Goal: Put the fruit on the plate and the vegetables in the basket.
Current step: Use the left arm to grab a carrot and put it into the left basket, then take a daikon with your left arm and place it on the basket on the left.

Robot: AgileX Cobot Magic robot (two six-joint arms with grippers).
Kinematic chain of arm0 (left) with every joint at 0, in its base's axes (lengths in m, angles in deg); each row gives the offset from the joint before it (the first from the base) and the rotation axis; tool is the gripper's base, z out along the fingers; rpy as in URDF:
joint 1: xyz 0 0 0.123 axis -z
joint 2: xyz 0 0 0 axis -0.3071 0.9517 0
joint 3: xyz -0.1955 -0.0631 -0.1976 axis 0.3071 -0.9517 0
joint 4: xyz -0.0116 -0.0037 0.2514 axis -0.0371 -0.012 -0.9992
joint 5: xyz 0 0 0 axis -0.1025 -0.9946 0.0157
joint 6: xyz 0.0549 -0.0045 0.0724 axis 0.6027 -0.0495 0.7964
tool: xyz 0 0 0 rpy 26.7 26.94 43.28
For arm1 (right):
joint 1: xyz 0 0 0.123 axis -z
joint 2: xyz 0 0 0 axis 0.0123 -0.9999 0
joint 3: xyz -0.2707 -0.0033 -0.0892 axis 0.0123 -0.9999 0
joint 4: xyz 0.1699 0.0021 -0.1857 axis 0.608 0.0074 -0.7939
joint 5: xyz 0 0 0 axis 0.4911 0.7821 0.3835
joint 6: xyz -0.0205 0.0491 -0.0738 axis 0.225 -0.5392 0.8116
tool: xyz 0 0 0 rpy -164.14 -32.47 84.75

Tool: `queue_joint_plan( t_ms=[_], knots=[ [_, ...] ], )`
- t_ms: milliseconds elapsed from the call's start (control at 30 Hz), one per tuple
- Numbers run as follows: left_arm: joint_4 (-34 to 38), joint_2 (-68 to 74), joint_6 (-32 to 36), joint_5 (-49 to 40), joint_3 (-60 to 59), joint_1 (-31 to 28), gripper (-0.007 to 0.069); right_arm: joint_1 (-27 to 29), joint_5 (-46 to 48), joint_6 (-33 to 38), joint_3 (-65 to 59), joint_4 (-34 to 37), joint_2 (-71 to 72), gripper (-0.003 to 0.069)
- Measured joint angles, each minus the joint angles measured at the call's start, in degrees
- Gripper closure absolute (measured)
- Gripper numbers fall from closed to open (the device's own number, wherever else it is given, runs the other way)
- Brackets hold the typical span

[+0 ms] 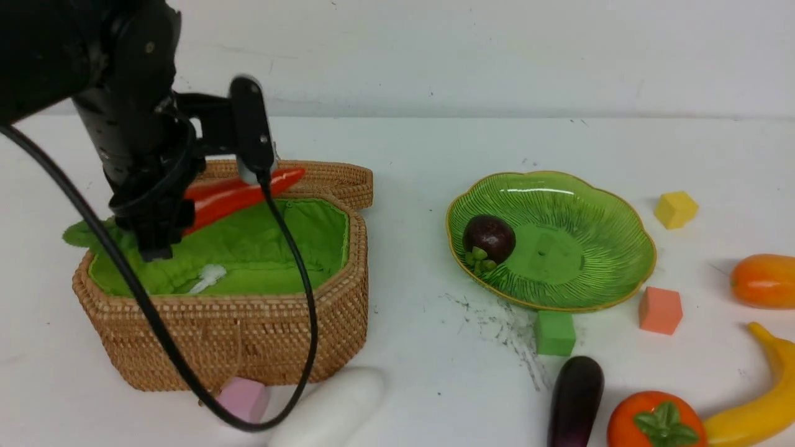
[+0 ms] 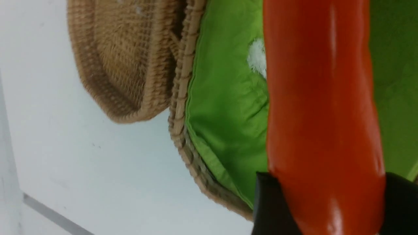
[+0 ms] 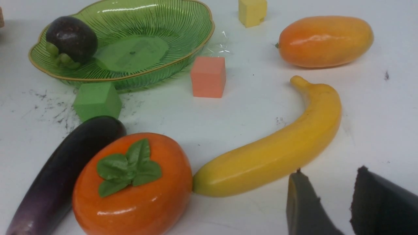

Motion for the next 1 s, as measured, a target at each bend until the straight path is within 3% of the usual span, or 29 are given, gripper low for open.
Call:
queue_joint_plan(
  t_ms=[433, 533, 767, 900, 1000],
  knots=[
    [-0.2, 0.7, -2.8, 1.8, 0.0, 0.0, 0.0242, 0.0, 0.0, 0.0, 0.0, 0.0, 0.0, 0.0414],
    [-0.3, 0.7, -5.1, 1.8, 0.0, 0.0, 0.0186, 0.0, 0.0, 0.0, 0.0, 0.0, 0.0, 0.0414],
    [-0.3, 0.0, -8.1, 1.8, 0.0, 0.0, -0.0029, 0.0, 0.0, 0.0, 0.0, 0.0, 0.0, 0.0414],
    [0.9, -2.9, -8.7, 1.1, 0.0, 0.0, -0.0041, 0.0, 0.0, 0.0, 0.0, 0.0, 0.0, 0.0414],
    [6.6, -7.1, -8.7, 0.5, 0.0, 0.0, -0.0013, 0.0, 0.0, 0.0, 0.0, 0.0, 0.0, 0.0414]
  ],
)
